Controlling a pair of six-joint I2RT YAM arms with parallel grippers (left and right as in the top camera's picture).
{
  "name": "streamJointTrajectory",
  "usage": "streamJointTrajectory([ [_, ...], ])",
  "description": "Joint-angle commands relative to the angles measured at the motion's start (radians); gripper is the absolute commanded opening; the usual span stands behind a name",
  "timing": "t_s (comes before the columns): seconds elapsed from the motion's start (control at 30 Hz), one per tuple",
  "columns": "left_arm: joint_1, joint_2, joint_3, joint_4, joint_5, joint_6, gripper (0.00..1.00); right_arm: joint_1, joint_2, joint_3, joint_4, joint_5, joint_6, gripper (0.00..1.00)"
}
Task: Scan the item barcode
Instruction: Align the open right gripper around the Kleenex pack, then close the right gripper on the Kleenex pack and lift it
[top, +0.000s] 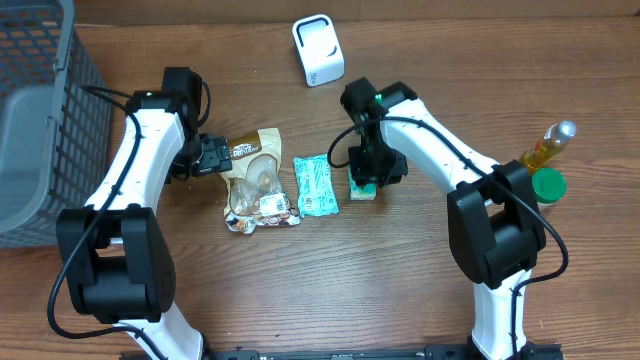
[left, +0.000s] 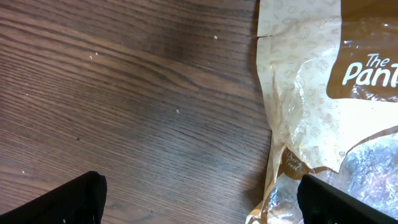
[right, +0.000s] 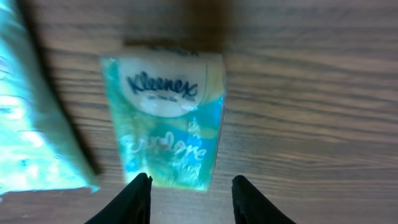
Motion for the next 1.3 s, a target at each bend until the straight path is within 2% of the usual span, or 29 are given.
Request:
streamJointTrajectory([
  [0.0,0.003,0.007,0.015,0.001,-0.010,0.019,1.00,-0.001,0.010,-0.064,0.053,-0.030,0.004,0.39],
  [0.17,0.003,0.007,0.015,0.000,-0.010,0.019,0.99,-0.001,0.010,-0.132,0.130,-0.029,0.003,0.40],
  [0.37,0.003,0.007,0.015,0.000,-0.010,0.019,1.00,-0.003,0.008,-0.074,0.086,-0.029,0.003,0.41],
  [0.6,0.003,0.007,0.014,0.000,-0.010,0.019,1.00,-0.004,0.008,0.116,-0.046,0.016,-0.009,0.54],
  [0.67,0.003,0.007,0.015,0.000,-0.010,0.019,1.00,-0.011,0.008,0.127,-0.050,0.020,-0.008,0.68],
  [0.77,0.003,0.007,0.014,0.000,-0.010,0.019,1.00,-0.037,0.008,0.126,-0.052,0.017,-0.008,0.71],
  [1.0,0.003,0.007,0.015,0.000,-0.010,0.019,0.99,-0.096,0.009,0.119,-0.071,-0.003,-0.008,0.69],
  [1.13,0.003,0.007,0.015,0.001,-0.010,0.019,0.99,-0.142,0.009,0.109,-0.074,-0.031,-0.008,0.61],
  [1.2,0.003,0.007,0.015,0.000,-0.010,0.019,1.00,-0.167,0.009,0.097,-0.067,-0.106,-0.024,0.49],
  [1.27,0.003,0.007,0.015,0.000,-0.010,0.019,1.00,-0.180,0.009,0.082,-0.056,-0.197,-0.080,0.48],
])
